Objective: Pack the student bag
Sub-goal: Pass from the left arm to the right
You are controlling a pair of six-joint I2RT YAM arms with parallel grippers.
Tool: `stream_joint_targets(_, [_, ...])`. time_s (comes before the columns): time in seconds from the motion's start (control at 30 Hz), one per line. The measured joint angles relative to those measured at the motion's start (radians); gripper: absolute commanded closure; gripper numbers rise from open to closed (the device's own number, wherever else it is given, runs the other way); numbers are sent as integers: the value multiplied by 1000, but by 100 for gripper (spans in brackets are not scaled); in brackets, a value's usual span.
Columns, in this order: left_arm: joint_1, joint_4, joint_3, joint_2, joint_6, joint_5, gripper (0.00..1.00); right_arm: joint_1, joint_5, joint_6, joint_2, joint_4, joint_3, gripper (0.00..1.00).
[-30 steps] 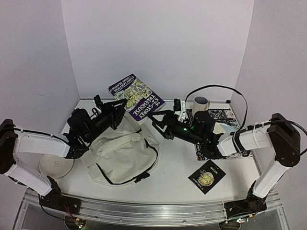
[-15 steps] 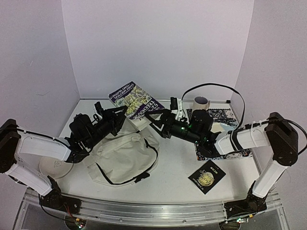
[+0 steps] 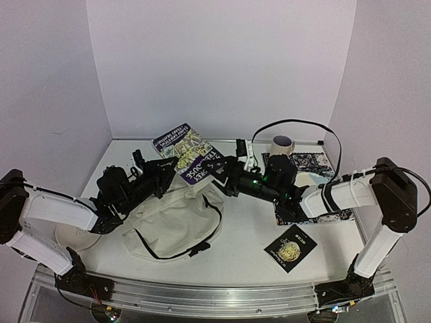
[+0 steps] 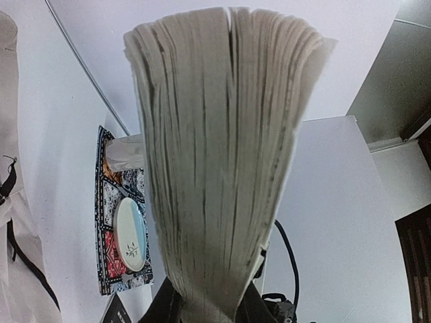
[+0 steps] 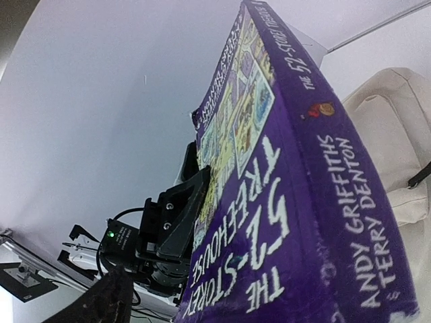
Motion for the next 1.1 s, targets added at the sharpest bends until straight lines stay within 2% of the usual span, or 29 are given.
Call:
stream_joint_targets(0.17, [-2, -1, 0, -4, 3, 21, 100, 0, 3, 12, 40, 2, 10, 72])
stream_joint_targets(0.27, [-2, -10, 0, -5, 15, 29, 98, 0, 0, 17, 59, 7, 11, 90])
stream_joint_targets(0.33, [0, -18, -5, -6, 24, 26, 89, 0, -3, 30, 61, 11, 14, 97])
stream_joint_targets(0.43, [-1, -16, -25, -26, 51, 27, 71, 0, -7, 29, 61, 10, 14, 100])
stream_joint_targets(0.57, [-4, -39, -55, -85, 158, 52, 53, 1, -22, 29, 56, 15, -1, 100])
stream_joint_targets(0.7, [-11, -159, -57, -151, 316, 82, 41, -18, -25, 30, 22, 16, -69, 100])
stream_joint_targets(0.77, [-10, -247, -43, -182, 397, 88, 39, -38, -14, 31, 1, 3, -111, 100])
stream_joint_targets(0.97, [-20, -610, 106, -223, 641, 101, 21, -108, 32, 43, -42, -66, -245, 100])
stream_joint_targets(1.1, [-106, -884, 225, -204, 761, 41, 10, -134, 38, 51, -83, -84, -306, 100])
